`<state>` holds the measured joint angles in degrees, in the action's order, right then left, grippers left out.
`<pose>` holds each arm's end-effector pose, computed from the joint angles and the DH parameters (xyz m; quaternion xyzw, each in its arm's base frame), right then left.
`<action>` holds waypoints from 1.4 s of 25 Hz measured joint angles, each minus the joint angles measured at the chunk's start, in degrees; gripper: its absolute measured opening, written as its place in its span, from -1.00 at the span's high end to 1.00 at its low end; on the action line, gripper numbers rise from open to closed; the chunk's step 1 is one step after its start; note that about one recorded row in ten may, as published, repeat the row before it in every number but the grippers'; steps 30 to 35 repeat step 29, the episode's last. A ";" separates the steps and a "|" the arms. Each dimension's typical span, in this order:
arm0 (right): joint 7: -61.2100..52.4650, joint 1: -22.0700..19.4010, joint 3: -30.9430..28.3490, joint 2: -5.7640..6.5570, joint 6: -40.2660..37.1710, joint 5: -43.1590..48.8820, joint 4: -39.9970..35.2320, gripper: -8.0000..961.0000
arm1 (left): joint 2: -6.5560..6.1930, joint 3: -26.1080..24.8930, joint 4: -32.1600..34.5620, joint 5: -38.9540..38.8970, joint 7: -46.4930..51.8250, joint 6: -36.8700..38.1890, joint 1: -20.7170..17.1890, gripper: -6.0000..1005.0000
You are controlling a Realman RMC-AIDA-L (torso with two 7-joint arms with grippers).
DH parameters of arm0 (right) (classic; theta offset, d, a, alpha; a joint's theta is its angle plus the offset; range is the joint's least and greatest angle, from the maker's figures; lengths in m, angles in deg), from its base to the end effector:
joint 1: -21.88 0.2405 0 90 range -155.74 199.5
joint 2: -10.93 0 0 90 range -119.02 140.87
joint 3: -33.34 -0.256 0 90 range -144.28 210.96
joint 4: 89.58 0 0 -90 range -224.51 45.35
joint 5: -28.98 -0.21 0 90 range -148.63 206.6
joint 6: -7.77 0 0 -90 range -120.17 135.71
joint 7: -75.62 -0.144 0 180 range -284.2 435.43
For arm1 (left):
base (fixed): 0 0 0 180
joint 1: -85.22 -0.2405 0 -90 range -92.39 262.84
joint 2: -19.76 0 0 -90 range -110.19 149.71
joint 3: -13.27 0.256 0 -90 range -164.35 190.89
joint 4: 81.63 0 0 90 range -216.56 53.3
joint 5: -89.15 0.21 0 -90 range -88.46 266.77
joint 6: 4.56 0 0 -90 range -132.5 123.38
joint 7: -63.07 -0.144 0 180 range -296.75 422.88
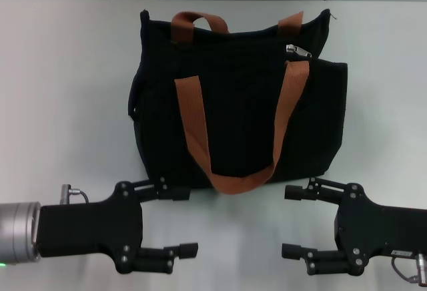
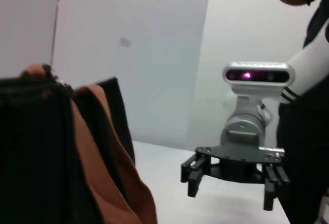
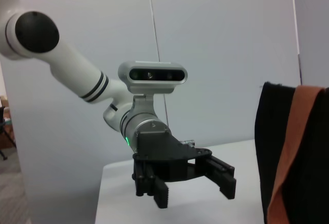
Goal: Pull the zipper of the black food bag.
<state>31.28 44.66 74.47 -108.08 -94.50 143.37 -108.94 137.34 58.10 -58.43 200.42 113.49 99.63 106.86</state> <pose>0.2837 0.2272 -0.0457 -0.9396 0.0740 0.3299 0.0528 -0.2872 0.2301 -0.0289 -0.9410 -0.0934 -0.3231 0.0384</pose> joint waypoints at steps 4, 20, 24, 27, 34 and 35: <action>0.37 0.39 0.00 0.00 0.45 1.30 0.39 -0.70 | -0.05 0.05 -1.15 2.77 -1.19 -0.49 0.31 -0.65; 0.76 0.51 0.00 0.00 0.50 1.54 0.73 -0.70 | -0.14 0.64 -1.23 2.99 -1.33 0.53 0.25 -0.65; 0.79 0.51 0.01 0.00 0.50 1.54 0.73 -0.70 | -0.21 0.63 -1.23 2.99 -1.35 0.62 0.07 -0.65; 0.80 0.51 0.00 0.00 0.49 1.54 0.73 -0.70 | -0.25 0.61 -1.23 2.98 -1.37 0.73 -0.01 -0.65; 0.81 0.51 0.00 0.01 0.49 1.54 0.73 -0.70 | -0.24 0.59 -1.23 2.98 -1.37 0.79 -0.01 -0.65; 0.81 0.51 0.00 0.01 0.49 1.54 0.73 -0.70 | -0.24 0.59 -1.23 2.98 -1.37 0.79 -0.01 -0.65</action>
